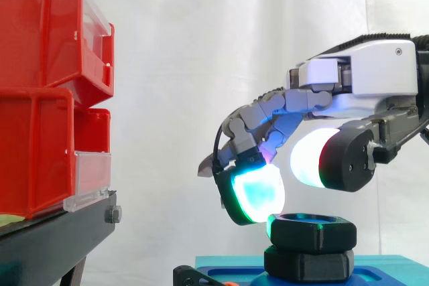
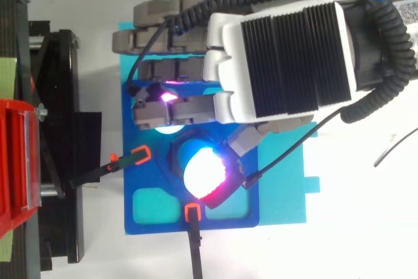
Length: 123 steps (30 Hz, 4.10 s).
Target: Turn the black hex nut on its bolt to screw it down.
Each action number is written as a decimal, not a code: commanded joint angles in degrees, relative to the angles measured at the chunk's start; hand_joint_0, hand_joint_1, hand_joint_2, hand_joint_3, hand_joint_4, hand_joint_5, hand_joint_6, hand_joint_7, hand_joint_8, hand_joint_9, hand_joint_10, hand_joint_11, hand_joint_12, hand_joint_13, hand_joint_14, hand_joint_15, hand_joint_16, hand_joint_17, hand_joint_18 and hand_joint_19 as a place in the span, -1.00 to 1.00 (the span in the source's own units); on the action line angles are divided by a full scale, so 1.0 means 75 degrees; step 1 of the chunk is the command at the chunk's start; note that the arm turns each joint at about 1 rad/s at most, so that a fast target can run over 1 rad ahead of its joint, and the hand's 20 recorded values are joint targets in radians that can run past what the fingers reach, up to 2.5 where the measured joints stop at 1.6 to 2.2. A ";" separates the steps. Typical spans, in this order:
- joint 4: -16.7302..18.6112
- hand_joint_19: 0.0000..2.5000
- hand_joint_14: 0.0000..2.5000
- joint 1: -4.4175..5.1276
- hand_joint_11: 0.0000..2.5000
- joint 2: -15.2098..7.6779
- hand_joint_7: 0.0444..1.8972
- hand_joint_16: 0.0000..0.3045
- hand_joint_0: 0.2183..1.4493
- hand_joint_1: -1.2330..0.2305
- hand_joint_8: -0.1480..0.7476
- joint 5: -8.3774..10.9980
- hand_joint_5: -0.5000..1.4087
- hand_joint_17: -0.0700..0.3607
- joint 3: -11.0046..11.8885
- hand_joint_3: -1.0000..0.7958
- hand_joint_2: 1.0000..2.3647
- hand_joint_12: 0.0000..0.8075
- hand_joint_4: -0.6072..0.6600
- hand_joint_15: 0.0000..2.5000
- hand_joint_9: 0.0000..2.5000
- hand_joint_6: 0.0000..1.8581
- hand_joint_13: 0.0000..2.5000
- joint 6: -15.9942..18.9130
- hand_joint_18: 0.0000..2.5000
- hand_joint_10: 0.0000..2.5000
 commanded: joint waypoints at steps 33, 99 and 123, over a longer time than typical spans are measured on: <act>0.0814 -0.73 -1.00 0.0765 -1.00 -0.0007 -0.22 -0.70 -0.52 0.37 -0.21 0.0604 -0.52 -0.20 -0.0418 -0.44 -1.00 -0.14 0.29 -1.00 -0.34 -0.46 -0.59 -0.0037 -0.69 -1.00; 0.0756 -0.72 -1.00 0.0003 -1.00 -0.0007 0.62 -0.70 -0.53 0.49 -0.16 -0.0228 -0.45 -0.20 -0.0500 -0.44 -1.00 -0.13 0.06 -1.00 -0.28 -0.45 -0.57 -0.0037 -0.67 -1.00; 0.0322 -0.74 -1.00 0.0179 -1.00 -0.0007 0.20 -0.67 -0.58 0.38 -0.13 -0.0217 -0.50 -0.16 0.0250 -0.44 -1.00 -0.07 0.25 -1.00 -0.35 -0.46 -0.62 -0.0049 -0.71 -1.00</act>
